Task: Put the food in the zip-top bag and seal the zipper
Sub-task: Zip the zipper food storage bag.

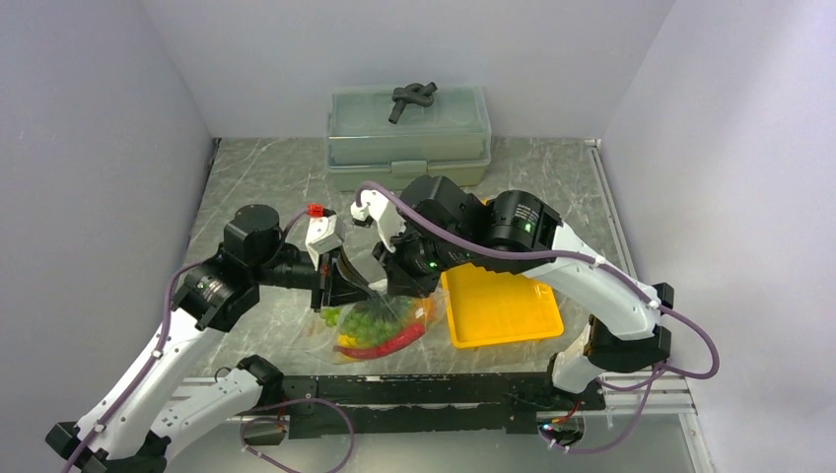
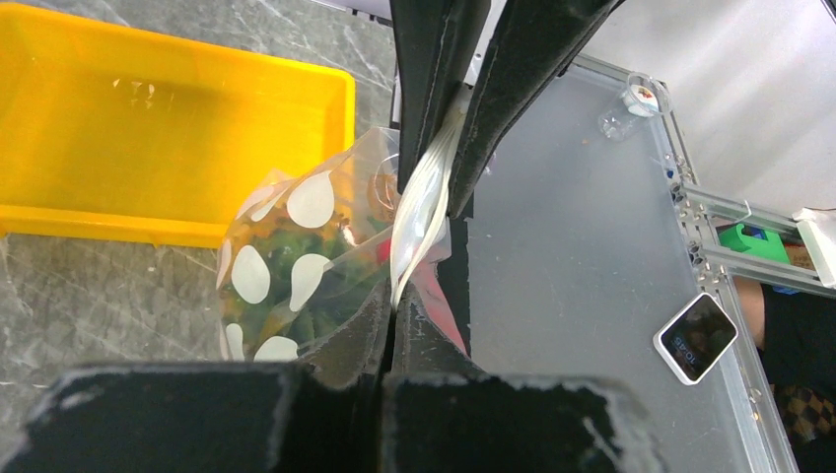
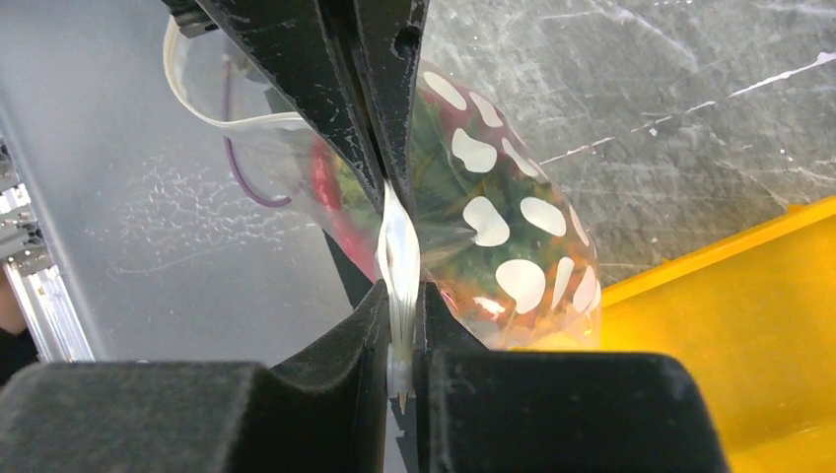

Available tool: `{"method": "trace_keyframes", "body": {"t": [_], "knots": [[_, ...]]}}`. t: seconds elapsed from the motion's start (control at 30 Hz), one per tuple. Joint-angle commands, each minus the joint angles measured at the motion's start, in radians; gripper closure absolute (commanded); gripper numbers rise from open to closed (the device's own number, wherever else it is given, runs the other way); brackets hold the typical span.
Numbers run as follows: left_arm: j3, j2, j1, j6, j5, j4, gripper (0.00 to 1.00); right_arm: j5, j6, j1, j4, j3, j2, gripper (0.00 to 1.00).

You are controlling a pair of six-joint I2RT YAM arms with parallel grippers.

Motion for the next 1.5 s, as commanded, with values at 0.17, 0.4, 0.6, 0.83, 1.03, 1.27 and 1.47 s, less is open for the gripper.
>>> {"method": "trace_keyframes", "body": {"t": [0.17,0.4,0.6,0.83,1.03,1.27,1.47], "knots": [[0.004,-0.032,-0.001,0.039,0.052,0.020,1.00,0.086,-0.027,-0.005,0.206,-0.215,-0.182,0.41],[0.003,-0.031,-0.002,0.039,0.085,0.021,1.00,0.059,-0.080,-0.005,0.489,-0.491,-0.417,0.24],[0.004,-0.037,-0.002,0.039,0.127,0.024,1.00,0.017,-0.114,-0.005,0.793,-0.803,-0.647,0.13],[0.004,-0.034,-0.002,0.039,0.148,0.026,1.00,-0.011,-0.166,-0.005,0.855,-0.849,-0.658,0.14],[0.002,-0.039,-0.002,0.037,0.148,0.029,1.00,-0.084,-0.181,-0.005,0.874,-0.834,-0.608,0.17],[0.002,-0.044,-0.002,0.038,0.154,0.028,1.00,-0.130,-0.192,-0.005,0.878,-0.829,-0.573,0.24],[0.002,-0.048,-0.002,0.038,0.162,0.030,1.00,-0.161,-0.200,-0.005,0.879,-0.823,-0.544,0.41]]}}
